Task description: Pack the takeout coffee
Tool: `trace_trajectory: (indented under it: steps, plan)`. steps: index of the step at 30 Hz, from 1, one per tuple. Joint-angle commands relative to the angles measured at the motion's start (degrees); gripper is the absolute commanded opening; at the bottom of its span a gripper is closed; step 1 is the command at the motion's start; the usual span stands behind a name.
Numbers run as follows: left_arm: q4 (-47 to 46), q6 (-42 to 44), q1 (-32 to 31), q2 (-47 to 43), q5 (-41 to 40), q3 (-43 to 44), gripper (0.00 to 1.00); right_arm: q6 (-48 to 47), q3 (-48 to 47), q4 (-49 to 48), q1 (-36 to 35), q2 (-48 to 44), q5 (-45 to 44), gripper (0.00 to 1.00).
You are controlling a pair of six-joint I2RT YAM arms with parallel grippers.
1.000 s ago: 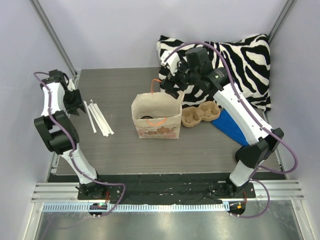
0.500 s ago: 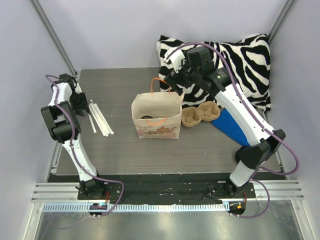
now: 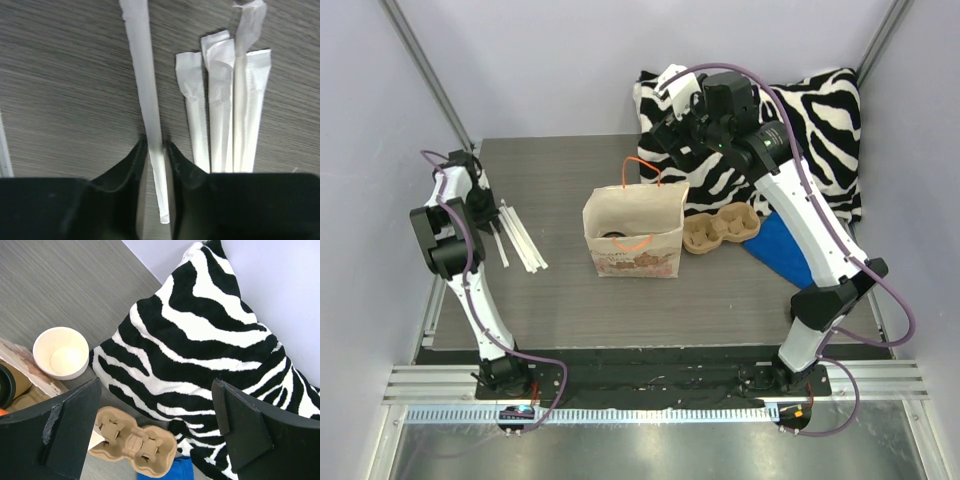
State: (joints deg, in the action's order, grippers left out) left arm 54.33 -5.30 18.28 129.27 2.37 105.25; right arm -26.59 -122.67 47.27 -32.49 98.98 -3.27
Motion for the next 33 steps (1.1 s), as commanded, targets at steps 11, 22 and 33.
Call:
trace_trajectory:
  steps: [11,22,33]
  plan:
    - [4.2,2.22,0.09,-8.93,-0.55,-0.41,0.0,11.29,-6.0,-5.6,0.15,0.43,8.62,0.99]
    - [6.77,8.37,-10.27,-31.17,25.28,6.98,0.0,18.76,-10.46,-9.47,0.41,2.35,18.55,1.0]
    - [-14.32,2.14,-28.38,-48.59,33.75,1.36,0.0,38.88,-10.31,-28.18,0.59,1.83,35.17,0.91]
